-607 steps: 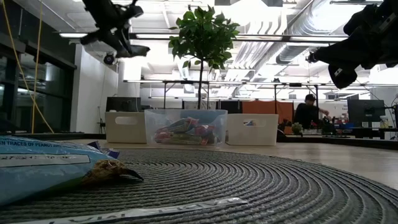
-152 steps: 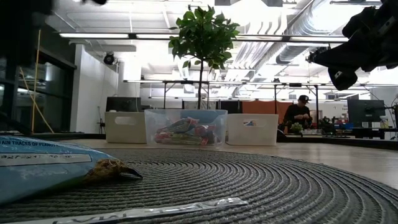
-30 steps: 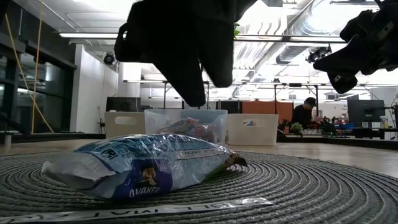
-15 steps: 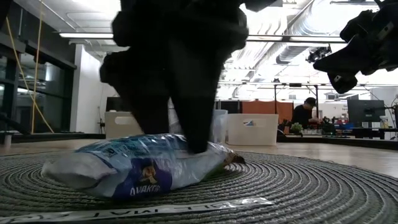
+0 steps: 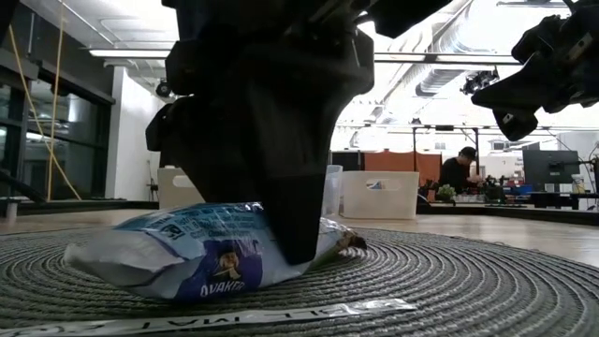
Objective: Pick and place Granola Bars by type
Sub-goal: Put the blue granola bar into the gray bin
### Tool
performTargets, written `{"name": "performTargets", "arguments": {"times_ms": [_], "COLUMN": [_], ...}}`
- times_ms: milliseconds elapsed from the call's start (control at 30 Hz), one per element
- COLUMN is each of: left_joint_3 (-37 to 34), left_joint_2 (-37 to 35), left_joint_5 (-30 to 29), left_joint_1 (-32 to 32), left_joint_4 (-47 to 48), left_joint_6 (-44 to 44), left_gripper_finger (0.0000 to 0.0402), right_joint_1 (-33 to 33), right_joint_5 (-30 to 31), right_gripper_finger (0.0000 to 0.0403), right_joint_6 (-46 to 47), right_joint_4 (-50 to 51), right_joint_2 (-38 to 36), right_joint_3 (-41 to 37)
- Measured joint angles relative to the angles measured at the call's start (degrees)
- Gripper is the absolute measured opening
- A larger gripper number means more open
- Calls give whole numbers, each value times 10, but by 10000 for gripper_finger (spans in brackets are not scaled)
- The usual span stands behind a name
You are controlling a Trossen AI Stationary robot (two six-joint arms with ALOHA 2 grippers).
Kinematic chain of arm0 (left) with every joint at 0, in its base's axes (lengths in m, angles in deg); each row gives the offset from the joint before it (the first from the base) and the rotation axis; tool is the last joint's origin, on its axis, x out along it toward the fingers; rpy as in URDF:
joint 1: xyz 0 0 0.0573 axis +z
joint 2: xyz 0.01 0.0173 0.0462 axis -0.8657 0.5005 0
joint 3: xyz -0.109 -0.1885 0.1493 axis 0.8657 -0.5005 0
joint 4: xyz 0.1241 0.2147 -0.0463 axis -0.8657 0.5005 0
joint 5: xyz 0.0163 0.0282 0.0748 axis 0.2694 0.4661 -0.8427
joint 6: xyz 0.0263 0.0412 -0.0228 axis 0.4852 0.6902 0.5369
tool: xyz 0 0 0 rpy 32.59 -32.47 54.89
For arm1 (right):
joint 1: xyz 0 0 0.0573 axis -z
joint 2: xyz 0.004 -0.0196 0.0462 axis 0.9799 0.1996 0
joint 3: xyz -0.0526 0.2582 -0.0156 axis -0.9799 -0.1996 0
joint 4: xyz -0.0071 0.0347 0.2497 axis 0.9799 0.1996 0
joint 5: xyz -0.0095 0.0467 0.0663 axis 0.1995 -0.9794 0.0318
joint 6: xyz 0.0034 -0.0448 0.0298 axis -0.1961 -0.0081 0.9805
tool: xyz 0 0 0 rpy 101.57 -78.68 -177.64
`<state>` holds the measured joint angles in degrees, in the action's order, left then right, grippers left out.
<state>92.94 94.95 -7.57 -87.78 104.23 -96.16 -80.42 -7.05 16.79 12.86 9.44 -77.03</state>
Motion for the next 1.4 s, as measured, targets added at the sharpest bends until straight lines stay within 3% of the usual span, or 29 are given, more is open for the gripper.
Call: {"name": "performTargets", "arguments": {"times_ms": [567,1000,1400], "left_joint_3": [7,120,201], "left_joint_2": [1,3,-15], "left_joint_5": [-1,-31,-44], "left_joint_1": [0,9,93], "left_joint_4": [9,56,165], "left_joint_6": [18,71,171], "left_gripper_finger": [36,30,29], "right_joint_1": [0,0,0], "right_joint_5": [0,0,0], "right_gripper_finger": [0,0,0], "right_joint_6": [0,0,0], "right_joint_4": [0,0,0], "right_joint_2": [0,0,0], "right_joint_3": [0,0,0]}}
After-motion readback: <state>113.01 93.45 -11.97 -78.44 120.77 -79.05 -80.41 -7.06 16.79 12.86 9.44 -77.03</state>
